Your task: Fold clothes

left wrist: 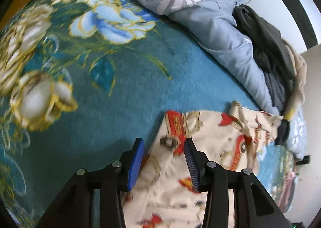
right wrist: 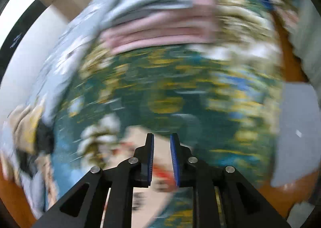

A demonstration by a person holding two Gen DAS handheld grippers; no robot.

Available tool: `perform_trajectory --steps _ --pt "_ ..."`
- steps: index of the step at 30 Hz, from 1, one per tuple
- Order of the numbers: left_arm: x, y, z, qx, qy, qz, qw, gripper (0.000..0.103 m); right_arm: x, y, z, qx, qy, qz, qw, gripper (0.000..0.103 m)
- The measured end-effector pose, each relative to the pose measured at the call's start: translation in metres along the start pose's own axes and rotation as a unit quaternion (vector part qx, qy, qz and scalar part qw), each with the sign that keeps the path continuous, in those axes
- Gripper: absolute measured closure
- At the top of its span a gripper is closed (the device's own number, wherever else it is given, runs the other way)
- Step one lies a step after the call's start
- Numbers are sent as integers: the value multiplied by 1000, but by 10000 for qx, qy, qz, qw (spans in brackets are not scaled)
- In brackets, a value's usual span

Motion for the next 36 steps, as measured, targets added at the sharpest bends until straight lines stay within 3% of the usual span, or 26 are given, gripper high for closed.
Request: perform_trajectory --steps 2,3,6,11,14,22,23,24,25,29,33,36 --pt "7 6 10 -2 -65 84 9999 57 1 -58 10 473 -212 -577 9970 84" --pt "9 7 14 -8 -98 93 9999 56 -1 -91 17 787 -406 -841 9925 78" --pt "15 9 24 17 -195 69 9998 56 -13 -197 47 1603 -1314 -1597 9651 64" --pt "16 7 31 58 -254 37 9997 55 -46 -343 102 1584 -2264 -2644 9240 57" --pt "15 5 32 65 -246 -3 9997 55 -64 -396 146 1197 -2470 -2864 9179 57" --pt "16 -1 32 -39 -301 -69 9995 55 -90 -423 183 673 -2303 -2688 9328 60" --pt "16 -2 32 -47 -298 -73 9995 55 -92 -424 182 666 -2247 -2665 9349 66" --pt "16 -2 31 -53 -295 -76 9995 55 -93 -424 181 660 -2223 -2641 9362 89" --pt "16 -3 31 -62 -298 -74 9995 55 -94 -423 179 665 -2214 -2602 9375 96" --pt "15 -5 27 -160 -314 -60 9994 54 -83 -412 146 1156 -1924 -2542 9407 98" --pt "15 -5 20 -316 -314 37 9990 54 -46 -371 88 1540 -1310 -2607 9440 98" --pt "14 1 16 -420 -352 244 9982 53 -3 -324 54 1419 -683 -2439 9569 98"
Point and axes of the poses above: each gripper's, at about its wrist camera, not at the fingertips, and z roughly the way its jaws point, y to its right, x to its top, the point moved 1 cm from there along z, roughly the way its jaws point, and after that the axes turned 6 degrees about -x, right-handed, at the moved point
